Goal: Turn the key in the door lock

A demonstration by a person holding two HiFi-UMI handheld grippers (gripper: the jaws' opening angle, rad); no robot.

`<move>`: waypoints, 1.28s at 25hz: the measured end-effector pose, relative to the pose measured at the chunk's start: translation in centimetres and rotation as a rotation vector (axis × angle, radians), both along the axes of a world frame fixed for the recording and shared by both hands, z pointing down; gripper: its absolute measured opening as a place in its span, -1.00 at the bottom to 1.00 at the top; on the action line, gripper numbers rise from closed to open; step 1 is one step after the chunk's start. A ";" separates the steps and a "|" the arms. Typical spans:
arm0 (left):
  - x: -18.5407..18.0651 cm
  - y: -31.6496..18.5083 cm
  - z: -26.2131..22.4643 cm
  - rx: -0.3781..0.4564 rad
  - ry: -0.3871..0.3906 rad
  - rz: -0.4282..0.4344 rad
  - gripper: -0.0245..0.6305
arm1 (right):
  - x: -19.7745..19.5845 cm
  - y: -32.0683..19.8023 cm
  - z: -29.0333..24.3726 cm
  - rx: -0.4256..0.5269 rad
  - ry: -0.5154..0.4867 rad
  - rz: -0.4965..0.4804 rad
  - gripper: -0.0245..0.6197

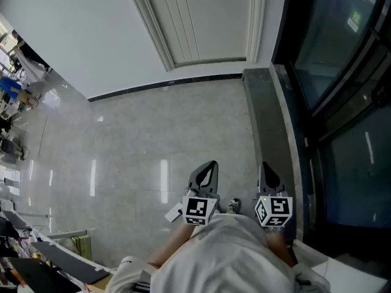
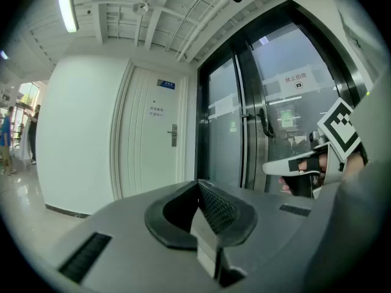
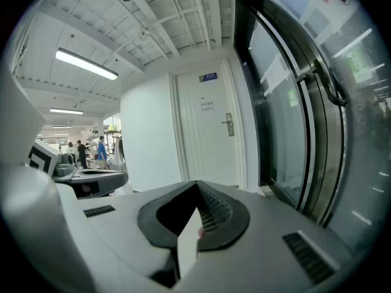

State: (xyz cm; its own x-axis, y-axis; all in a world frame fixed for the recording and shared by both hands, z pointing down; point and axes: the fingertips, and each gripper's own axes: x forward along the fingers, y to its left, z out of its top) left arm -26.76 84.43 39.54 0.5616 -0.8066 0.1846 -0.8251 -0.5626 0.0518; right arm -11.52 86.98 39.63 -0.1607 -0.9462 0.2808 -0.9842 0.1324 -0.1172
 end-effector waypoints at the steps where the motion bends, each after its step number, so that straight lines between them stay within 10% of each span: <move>1: 0.1 0.0 0.0 0.000 -0.003 0.000 -0.90 | 0.0 0.0 -0.1 0.001 0.002 -0.002 -0.92; 32: 4.4 -1.1 -0.7 0.025 -0.019 -0.012 -0.90 | 5.8 -0.5 -0.9 0.052 -0.038 0.037 -0.92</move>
